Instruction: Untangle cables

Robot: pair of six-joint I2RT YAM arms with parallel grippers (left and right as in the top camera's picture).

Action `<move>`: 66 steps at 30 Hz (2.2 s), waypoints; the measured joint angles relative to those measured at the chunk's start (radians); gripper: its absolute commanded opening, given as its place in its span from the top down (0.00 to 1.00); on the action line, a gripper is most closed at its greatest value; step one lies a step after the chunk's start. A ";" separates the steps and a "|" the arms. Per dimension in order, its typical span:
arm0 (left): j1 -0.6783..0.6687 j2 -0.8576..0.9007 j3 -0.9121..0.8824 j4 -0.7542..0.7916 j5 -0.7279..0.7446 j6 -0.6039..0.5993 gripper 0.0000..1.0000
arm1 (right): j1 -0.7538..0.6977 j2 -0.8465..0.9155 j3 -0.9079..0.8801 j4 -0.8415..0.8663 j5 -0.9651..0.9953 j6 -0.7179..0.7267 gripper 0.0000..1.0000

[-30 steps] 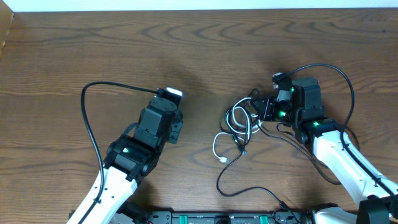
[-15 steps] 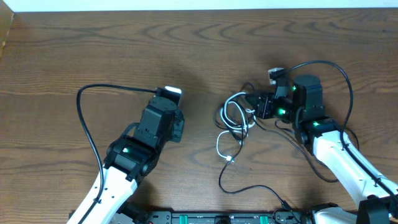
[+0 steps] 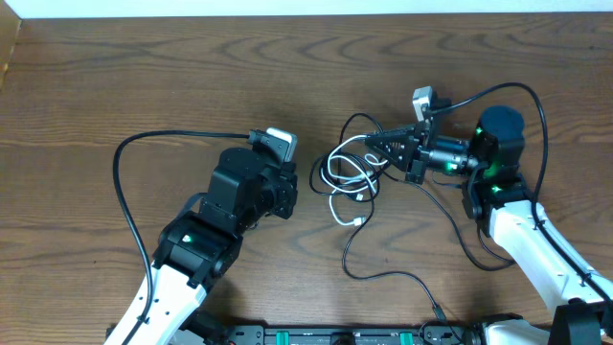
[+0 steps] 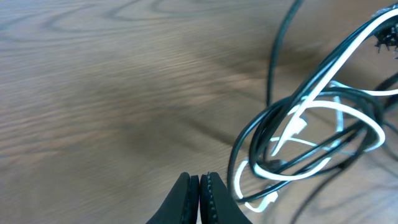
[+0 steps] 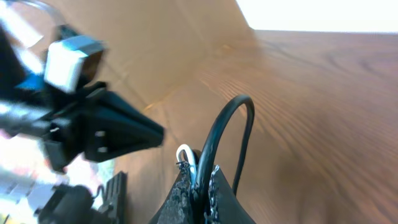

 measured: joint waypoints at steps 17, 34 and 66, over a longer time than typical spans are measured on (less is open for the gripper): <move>0.000 -0.002 0.000 0.035 0.303 0.000 0.92 | 0.000 0.000 0.000 0.332 -0.221 0.049 0.99; 0.000 -0.002 0.000 0.039 0.443 0.000 0.91 | 0.000 0.000 0.000 0.490 -0.246 0.222 0.99; 0.000 -0.105 0.000 0.095 0.526 0.133 0.85 | 0.000 0.000 0.000 0.520 -0.235 0.299 0.99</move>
